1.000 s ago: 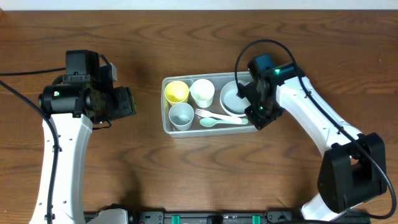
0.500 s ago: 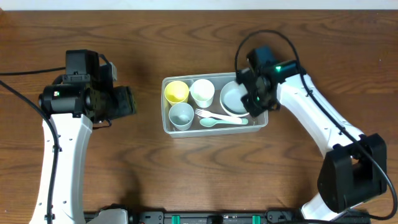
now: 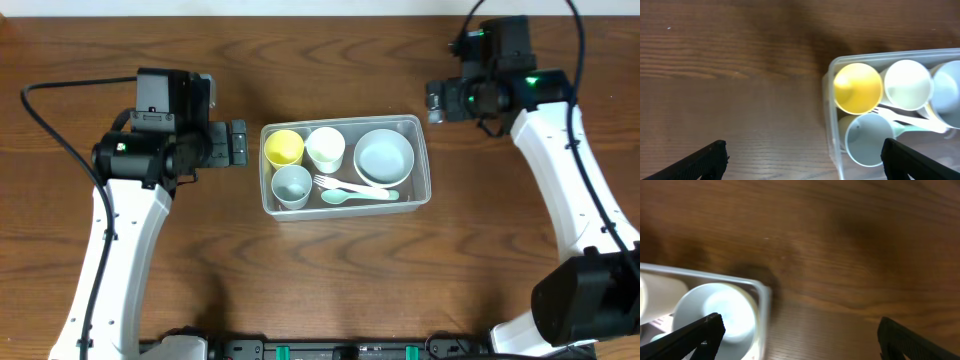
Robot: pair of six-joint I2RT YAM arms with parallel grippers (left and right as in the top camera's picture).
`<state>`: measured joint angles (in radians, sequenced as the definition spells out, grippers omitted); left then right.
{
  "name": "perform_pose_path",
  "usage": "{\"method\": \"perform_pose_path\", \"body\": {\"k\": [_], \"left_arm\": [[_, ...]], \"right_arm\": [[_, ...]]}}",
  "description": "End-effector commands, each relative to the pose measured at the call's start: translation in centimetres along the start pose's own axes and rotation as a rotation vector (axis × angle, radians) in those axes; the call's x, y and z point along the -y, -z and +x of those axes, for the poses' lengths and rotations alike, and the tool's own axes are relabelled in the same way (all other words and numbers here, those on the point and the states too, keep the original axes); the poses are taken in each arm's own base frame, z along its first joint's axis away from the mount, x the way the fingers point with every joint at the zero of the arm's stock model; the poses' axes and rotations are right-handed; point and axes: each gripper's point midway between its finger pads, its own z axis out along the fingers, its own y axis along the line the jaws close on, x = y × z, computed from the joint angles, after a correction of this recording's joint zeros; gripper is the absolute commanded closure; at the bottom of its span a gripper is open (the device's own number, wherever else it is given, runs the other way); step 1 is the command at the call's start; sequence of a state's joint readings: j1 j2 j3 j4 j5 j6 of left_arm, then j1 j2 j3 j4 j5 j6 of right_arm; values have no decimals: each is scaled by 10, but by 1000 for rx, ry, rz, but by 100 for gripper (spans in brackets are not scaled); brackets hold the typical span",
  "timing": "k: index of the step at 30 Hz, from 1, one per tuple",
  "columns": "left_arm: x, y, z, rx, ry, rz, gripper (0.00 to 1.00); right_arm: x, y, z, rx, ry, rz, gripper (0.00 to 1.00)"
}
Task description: Pack container
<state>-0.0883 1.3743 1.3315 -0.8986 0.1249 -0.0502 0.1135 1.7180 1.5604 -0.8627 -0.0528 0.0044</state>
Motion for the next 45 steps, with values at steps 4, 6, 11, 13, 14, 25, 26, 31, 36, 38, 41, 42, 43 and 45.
{"method": "perform_pose_path", "body": {"k": [4, 6, 11, 13, 14, 25, 26, 31, 36, 38, 41, 42, 43, 45], "left_arm": [[-7, -8, 3, -26, -16, -41, 2], [-7, -8, -2, -7, -17, -41, 2], [-9, 4, 7, -21, -7, -46, 2], [-9, 17, 12, -13, -5, -46, 2], [-8, 24, 15, -5, -6, -46, 2], [-8, 108, 66, 246, -18, -17, 2], [-9, 112, 76, 268, -19, -15, 2], [-14, 117, 119, 353, 14, 2, 2], [-16, 118, 141, 414, 122, 34, 2], [-16, 120, 142, 425, 163, 46, 2], [-16, 119, 144, 417, 167, 44, 2], [-16, 119, 144, 414, 167, 44, 2], [-16, 119, 145, 412, 167, 43, 2], [-16, 119, 145, 411, 167, 43, 2]], "right_arm": [[32, 12, -6, 24, -51, 61, 1], [33, 14, -4, 19, -48, 63, 1], [30, 37, -2, 41, -61, 61, 1], [30, 56, -2, 69, -63, 67, 1], [31, 67, -1, 86, -76, 79, 1], [30, 140, 63, 267, -182, 147, 1], [32, 144, 74, 287, -193, 165, 1], [27, 150, 124, 381, -186, 159, 1], [35, 153, 167, 466, -221, 197, 1], [35, 153, 175, 487, -222, 195, 1], [33, 151, 184, 483, -218, 180, 1], [33, 149, 188, 466, -218, 182, 1], [33, 147, 191, 450, -217, 184, 1], [33, 143, 200, 413, -215, 188, 1]]}}
